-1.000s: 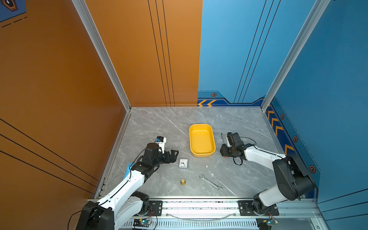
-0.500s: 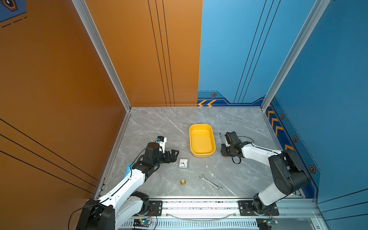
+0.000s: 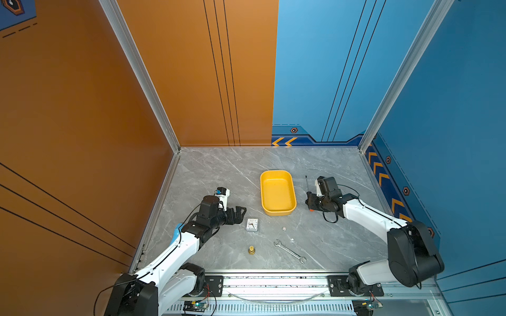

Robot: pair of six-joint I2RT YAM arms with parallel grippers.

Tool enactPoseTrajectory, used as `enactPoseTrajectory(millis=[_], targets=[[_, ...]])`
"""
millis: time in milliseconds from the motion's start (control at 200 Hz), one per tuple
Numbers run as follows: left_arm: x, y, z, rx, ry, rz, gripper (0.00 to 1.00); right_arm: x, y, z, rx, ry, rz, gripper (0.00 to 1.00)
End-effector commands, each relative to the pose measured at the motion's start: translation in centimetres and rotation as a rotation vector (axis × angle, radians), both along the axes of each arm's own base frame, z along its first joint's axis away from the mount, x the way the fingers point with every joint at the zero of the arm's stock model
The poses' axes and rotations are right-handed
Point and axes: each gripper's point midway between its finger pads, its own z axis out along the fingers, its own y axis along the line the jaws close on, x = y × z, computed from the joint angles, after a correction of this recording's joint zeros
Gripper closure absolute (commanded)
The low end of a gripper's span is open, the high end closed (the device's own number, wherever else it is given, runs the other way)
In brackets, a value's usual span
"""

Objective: Put the screwdriver in the bin
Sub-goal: 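Lift the screwdriver with the right gripper and carry it over the yellow bin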

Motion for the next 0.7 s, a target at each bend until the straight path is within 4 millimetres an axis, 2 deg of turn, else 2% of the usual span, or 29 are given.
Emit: enactPoseTrajectory(millis=[0,140,300,436,536,696], targets=[[-0.1,-0.8,1.4,-0.009,-0.024,-0.046,0.02,0.3,0.1,4.3,0.06,-0.066,-0.054,1.0],[0.1,-0.9,2.0,-0.012,-0.038,-0.048,0.02,1.2,1.8,8.7,0.101,-0.144,-0.076,1.0],[0.2,-1.1,2.2,-0.012,-0.042,-0.066,0.02,2.2,5.0,10.4,0.046,-0.167,-0.056,1.0],[0.1,-1.3,1.9,-0.005,-0.034,-0.081,0.02,2.8,8.0,9.6,-0.009,-0.154,-0.018,1.0],[0.1,-1.4,1.7,-0.004,-0.027,-0.085,0.02,3.2,9.8,8.1,-0.029,-0.121,-0.001,1.0],[-0.1,-1.3,1.6,-0.005,-0.028,-0.087,0.02,3.9,11.4,4.9,-0.054,-0.05,0.009,1.0]])
